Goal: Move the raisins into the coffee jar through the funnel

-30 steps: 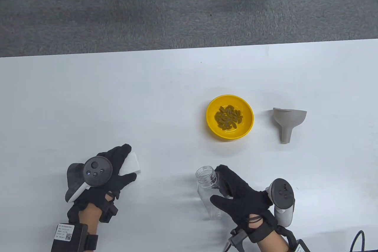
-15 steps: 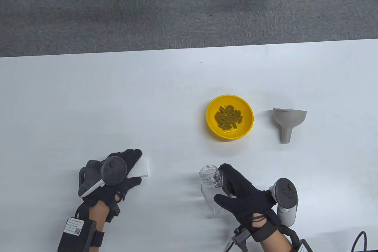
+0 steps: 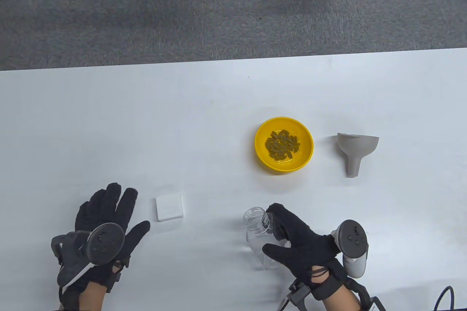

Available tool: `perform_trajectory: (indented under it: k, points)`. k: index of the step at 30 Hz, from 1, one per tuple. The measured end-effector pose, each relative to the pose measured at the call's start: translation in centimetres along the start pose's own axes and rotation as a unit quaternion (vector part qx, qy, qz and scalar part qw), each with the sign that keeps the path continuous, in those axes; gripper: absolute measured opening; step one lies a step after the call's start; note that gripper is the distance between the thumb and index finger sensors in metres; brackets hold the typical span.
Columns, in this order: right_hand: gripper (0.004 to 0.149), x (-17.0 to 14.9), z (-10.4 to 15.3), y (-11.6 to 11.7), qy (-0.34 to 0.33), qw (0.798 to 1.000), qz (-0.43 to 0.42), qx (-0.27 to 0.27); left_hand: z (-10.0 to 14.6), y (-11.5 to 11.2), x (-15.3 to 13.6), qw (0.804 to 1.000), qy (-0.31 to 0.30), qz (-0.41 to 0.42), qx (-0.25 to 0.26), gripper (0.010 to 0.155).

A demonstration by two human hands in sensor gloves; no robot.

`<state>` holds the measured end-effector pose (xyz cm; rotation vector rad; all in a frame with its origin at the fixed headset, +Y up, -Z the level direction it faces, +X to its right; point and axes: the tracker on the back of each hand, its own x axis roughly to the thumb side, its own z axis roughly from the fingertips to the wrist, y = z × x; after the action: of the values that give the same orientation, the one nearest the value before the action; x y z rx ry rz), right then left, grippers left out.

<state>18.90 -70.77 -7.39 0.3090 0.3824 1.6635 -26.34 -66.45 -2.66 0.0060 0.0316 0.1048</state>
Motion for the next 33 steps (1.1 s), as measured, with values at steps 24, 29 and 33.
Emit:
perform_trajectory:
  k: [24,29,33]
  points:
    - [0.086,-0.3,-0.6,0.1,0.002,0.999,0.05,0.015,2.0,-5.2,-2.9,0.99,0.046,-0.135,0.017,0.085]
    - [0.086,-0.3,-0.6,0.1,0.005,0.998,0.054,0.009,1.7,-5.3,-3.0,0.989,0.049,-0.137,0.015,0.085]
    - [0.086,-0.4,-0.5,0.0,0.007,0.998,0.056,0.003,1.7,-5.3,-2.9,0.989,0.045,-0.139,0.016,0.085]
